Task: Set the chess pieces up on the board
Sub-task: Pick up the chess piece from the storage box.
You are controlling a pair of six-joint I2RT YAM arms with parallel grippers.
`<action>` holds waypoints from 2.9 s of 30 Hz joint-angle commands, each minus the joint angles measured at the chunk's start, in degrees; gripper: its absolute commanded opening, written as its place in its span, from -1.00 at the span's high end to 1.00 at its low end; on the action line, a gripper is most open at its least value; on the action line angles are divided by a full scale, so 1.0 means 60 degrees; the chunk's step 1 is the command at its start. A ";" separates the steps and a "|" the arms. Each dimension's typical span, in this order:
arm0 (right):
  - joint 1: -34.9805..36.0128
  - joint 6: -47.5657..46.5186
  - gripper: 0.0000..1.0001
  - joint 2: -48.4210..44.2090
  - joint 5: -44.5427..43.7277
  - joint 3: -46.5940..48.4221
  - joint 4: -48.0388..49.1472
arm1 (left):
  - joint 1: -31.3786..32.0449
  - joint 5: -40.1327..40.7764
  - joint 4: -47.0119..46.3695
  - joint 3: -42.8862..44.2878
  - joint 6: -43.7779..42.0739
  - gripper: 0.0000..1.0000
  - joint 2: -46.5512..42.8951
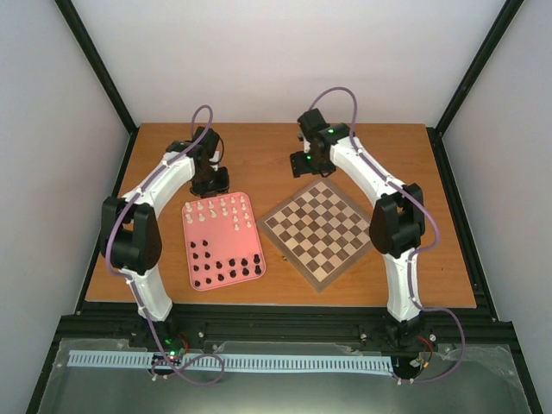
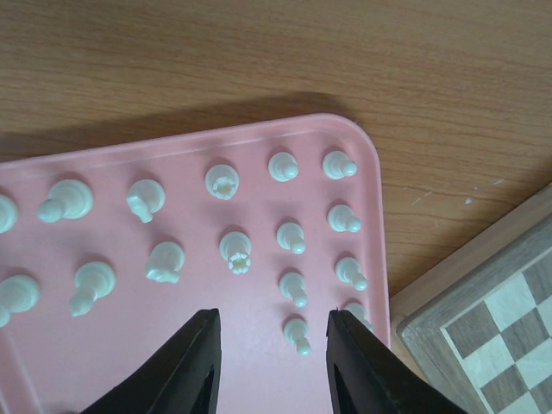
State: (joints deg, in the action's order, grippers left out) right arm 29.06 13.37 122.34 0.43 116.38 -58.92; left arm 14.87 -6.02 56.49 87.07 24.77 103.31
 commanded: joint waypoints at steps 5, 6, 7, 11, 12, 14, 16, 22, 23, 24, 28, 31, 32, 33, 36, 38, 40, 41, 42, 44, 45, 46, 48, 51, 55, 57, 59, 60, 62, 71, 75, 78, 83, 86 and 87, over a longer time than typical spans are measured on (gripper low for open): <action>-0.0574 -0.0362 -0.62 -0.0920 -0.0014 -0.0946 0.0159 | 0.0147 0.0007 -0.0076 0.0906 0.0385 0.27 0.1110; -0.0603 -0.0390 -0.62 -0.0910 0.0000 -0.0982 0.0154 | 0.0144 0.0017 -0.0077 0.0990 0.0419 0.27 0.1234; -0.0620 -0.0409 -0.63 -0.0894 0.0026 -0.1001 0.0150 | 0.0143 0.0036 -0.0070 0.1086 0.0437 0.27 0.1354; -0.0682 -0.0450 -0.63 -0.0851 0.0157 -0.1071 0.0143 | 0.0142 0.0251 0.0061 0.1472 0.0485 0.28 0.1777; -0.0690 -0.0476 -0.63 -0.0826 0.0186 -0.1086 0.0157 | 0.0150 0.0291 0.0095 0.1538 0.0487 0.28 0.1856; -0.0698 -0.0505 -0.63 -0.0795 0.0206 -0.1103 0.0134 | 0.0130 0.0343 0.0133 0.1624 0.0478 0.29 0.1970; -0.0712 -0.0534 -0.63 -0.0763 0.0246 -0.1127 0.0136 | 0.0118 0.0403 0.0158 0.1632 0.0482 0.31 0.2004; -0.0716 -0.0569 -0.63 -0.0717 0.0382 -0.1271 0.0166 | -0.0077 0.0498 0.0069 0.1254 0.0544 0.33 0.1843; -0.0720 -0.0572 -0.63 -0.0707 0.0410 -0.1296 0.0184 | -0.0119 0.0494 0.0045 0.1183 0.0547 0.32 0.1824; -0.0717 -0.0572 -0.63 -0.0704 0.0421 -0.1317 0.0181 | -0.0164 0.0477 0.0022 0.1145 0.0524 0.32 0.1818; -0.0712 -0.0560 -0.63 -0.0634 0.0440 -0.1339 0.0188 | -0.0236 0.0408 0.0019 0.1147 0.0444 0.32 0.1935; -0.0712 -0.0525 -0.63 -0.0605 0.0460 -0.1335 0.0187 | -0.0256 0.0339 0.0013 0.1149 0.0456 0.32 0.2045; -0.0712 -0.0521 -0.63 -0.0588 0.0462 -0.1340 0.0191 | -0.0269 0.0331 -0.0008 0.1130 0.0470 0.33 0.2074; -0.0716 -0.0511 -0.63 -0.0584 0.0463 -0.1339 0.0178 | -0.0278 0.0317 -0.0030 0.1105 0.0470 0.33 0.2100; -0.0712 -0.0512 -0.63 -0.0578 0.0449 -0.1372 0.0174 | -0.0331 0.0315 -0.0091 0.0986 0.0457 0.34 0.2172; -0.0713 -0.0514 -0.63 -0.0586 0.0442 -0.1393 0.0153 | -0.0378 0.0290 -0.0144 0.0950 0.0443 0.34 0.2224; -0.0721 -0.0496 -0.63 -0.0586 0.0448 -0.1418 0.0176 | -0.0433 0.0294 -0.0157 0.0945 0.0416 0.34 0.2265; -0.0715 -0.0499 -0.63 -0.0575 0.0450 -0.1415 0.0167 | -0.0462 0.0294 -0.0157 0.0950 0.0412 0.34 0.2298; -0.0716 -0.0499 -0.63 -0.0572 0.0452 -0.1409 0.0179 | -0.0495 0.0300 -0.0170 0.0942 0.0412 0.34 0.2318; -0.0712 -0.0500 -0.63 -0.0550 0.0445 -0.1391 0.0161 | -0.0542 0.0253 -0.0185 0.0950 0.0387 0.35 0.2361; -0.0712 -0.0506 -0.63 -0.0543 0.0453 -0.1389 0.0160 | -0.0545 0.0230 -0.0192 0.0958 0.0376 0.35 0.2377; -0.0712 -0.0500 -0.63 -0.0531 0.0445 -0.1367 0.0158 | -0.0545 0.0220 -0.0200 0.0976 0.0369 0.35 0.2394; -0.0714 -0.0495 -0.63 -0.0514 0.0448 -0.1358 0.0156 | -0.0542 0.0160 -0.0197 0.1000 0.0358 0.36 0.2452; -0.0713 -0.0477 -0.63 -0.0485 0.0452 -0.1353 0.0149 | -0.0545 0.0068 -0.0189 0.1029 0.0341 0.40 0.2511; -0.0713 -0.0454 -0.63 -0.0483 0.0452 -0.1350 0.0149 | -0.0547 0.0026 -0.0198 0.0983 0.0299 0.40 0.2525; -0.0712 -0.0434 -0.63 -0.0496 0.0456 -0.1386 0.0158 | -0.0545 0.0051 -0.0176 0.0967 0.0256 0.40 0.2526; -0.0720 -0.0404 -0.63 -0.0502 0.0462 -0.1430 0.0169 | -0.0545 0.0078 -0.0177 0.0938 0.0227 0.40 0.2536; -0.0713 -0.0397 -0.63 -0.0500 0.0459 -0.1449 0.0174 | -0.0545 0.0077 -0.0185 0.0918 0.0222 0.40 0.2553; -0.0712 -0.0375 -0.63 -0.0512 0.0471 -0.1474 0.0178 | -0.0545 0.0048 -0.0185 0.0900 0.0208 0.40 0.2596; -0.0715 -0.0353 -0.63 -0.0527 0.0440 -0.1456 0.0186 | -0.0545 0.0003 -0.0191 0.0908 0.0137 0.40 0.2810; -0.0717 -0.0353 -0.63 -0.0535 0.0438 -0.1459 0.0180 | -0.0545 -0.0042 -0.0256 0.0917 0.0163 0.41 0.2859; -0.0714 -0.0353 -0.63 -0.0513 0.0442 -0.1448 0.0178 | -0.0545 -0.0022 -0.0238 0.1003 0.0177 0.46 0.2901; -0.0716 -0.0385 -0.63 -0.0455 0.0442 -0.1364 0.0153 | -0.0545 0.0000 -0.0194 0.1160 0.0163 0.46 0.3040; -0.0715 -0.0411 -0.63 -0.0426 0.0441 -0.1308 0.0134 | -0.0545 -0.0013 -0.0184 0.1188 0.0162 0.46 0.3084; -0.0716 -0.0418 -0.63 -0.0412 0.0442 -0.1298 0.0129 | -0.0545 -0.0032 -0.0186 0.1202 0.0163 0.47 0.3104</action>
State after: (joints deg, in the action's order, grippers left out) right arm 25.10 10.55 119.04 2.85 107.85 -58.06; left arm 11.90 -5.78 55.37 92.38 26.37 120.77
